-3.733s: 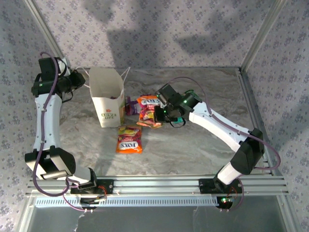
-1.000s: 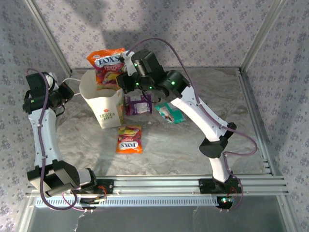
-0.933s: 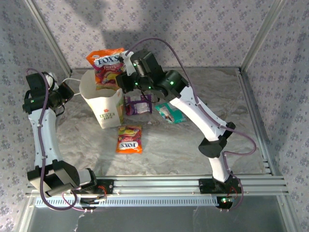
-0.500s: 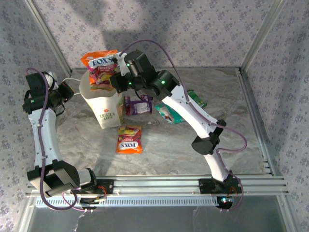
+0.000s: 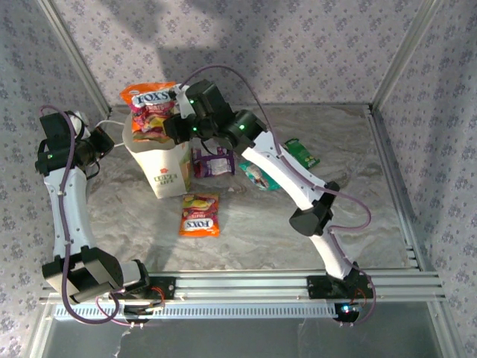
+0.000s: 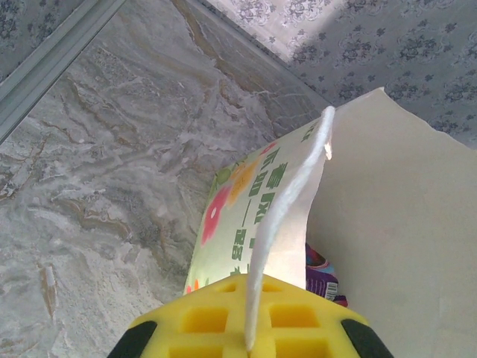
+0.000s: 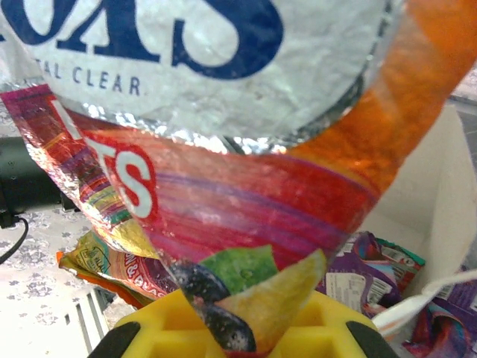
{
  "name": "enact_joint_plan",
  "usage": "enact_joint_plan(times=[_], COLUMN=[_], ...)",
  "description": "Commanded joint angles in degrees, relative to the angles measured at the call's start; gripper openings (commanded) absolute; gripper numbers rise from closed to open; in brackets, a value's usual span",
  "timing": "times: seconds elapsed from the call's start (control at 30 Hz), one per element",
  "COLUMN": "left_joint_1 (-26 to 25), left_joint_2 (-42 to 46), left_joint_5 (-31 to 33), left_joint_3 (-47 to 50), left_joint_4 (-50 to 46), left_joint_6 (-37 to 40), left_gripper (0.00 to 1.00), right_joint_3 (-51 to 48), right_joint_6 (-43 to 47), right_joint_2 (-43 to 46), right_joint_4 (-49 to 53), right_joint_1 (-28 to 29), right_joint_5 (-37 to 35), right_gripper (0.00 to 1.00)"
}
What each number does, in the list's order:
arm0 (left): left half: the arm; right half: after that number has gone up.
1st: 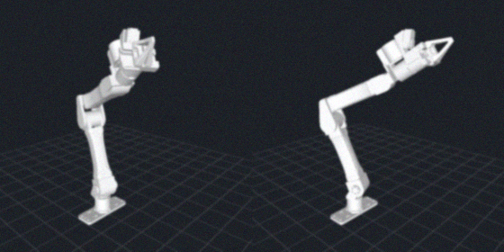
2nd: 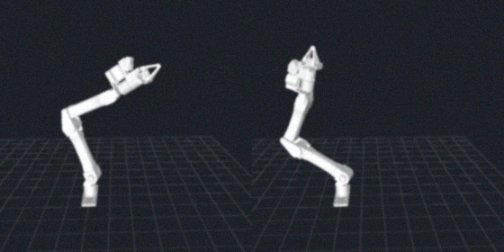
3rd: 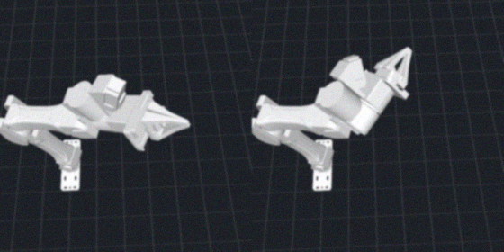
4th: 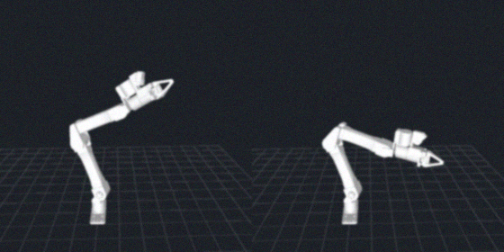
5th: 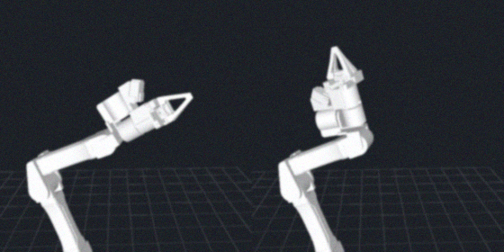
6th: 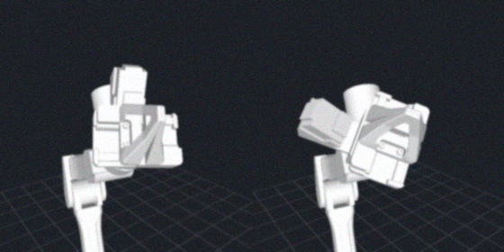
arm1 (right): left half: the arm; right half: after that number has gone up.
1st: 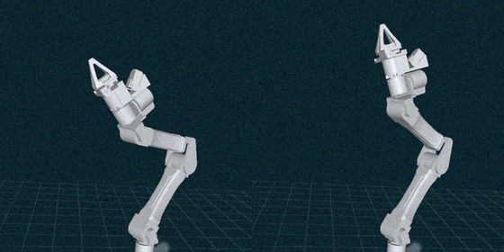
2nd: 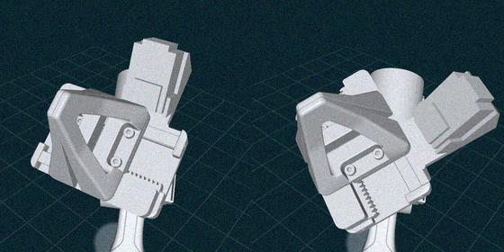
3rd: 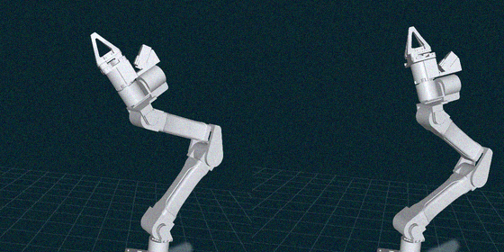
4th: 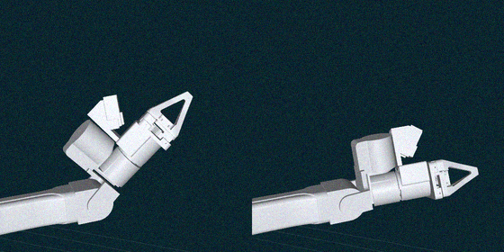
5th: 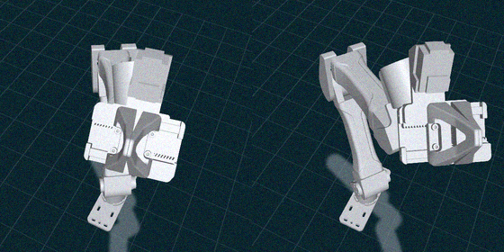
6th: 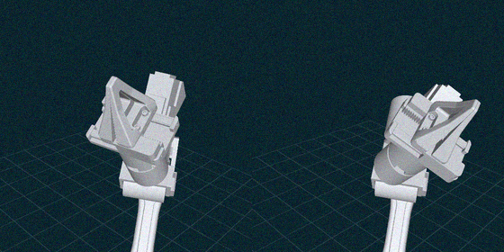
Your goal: Place the snacks into the paper bag
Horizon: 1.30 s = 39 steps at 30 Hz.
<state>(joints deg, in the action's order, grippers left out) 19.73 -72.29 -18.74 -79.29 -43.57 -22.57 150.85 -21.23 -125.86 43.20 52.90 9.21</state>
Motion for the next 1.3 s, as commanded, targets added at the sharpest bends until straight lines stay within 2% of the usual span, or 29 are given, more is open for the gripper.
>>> enact_joint_plan(times=[0.0,0.3,0.73,1.27], left_joint_1=[0.7,0.9,1.0,1.0], left_joint_2=[1.0,0.8,0.7,0.1], left_joint_5=[-0.9,-1.0,-2.3,-3.9], left_joint_3=[-0.2,0.0,1.3,0.9], left_joint_4=[0.3,0.4,1.3,0.9], left_joint_6=[-0.5,-0.5,-0.8,-0.7], left_gripper=[0.01,0.01,0.01,0.02], right_joint_3=[5.0,5.9,6.2,6.2], right_joint_6=[-1.9,-3.7,-11.2,-14.1], right_joint_2=[-2.5,-5.6,-10.0,-13.0], right_joint_4=[-4.5,-6.2,-13.0,-12.5], right_joint_1=[-0.2,-0.5,-1.4,-1.6], right_joint_5=[2.7,2.4,4.2,5.8], right_gripper=[0.0,0.0,0.0,0.0])
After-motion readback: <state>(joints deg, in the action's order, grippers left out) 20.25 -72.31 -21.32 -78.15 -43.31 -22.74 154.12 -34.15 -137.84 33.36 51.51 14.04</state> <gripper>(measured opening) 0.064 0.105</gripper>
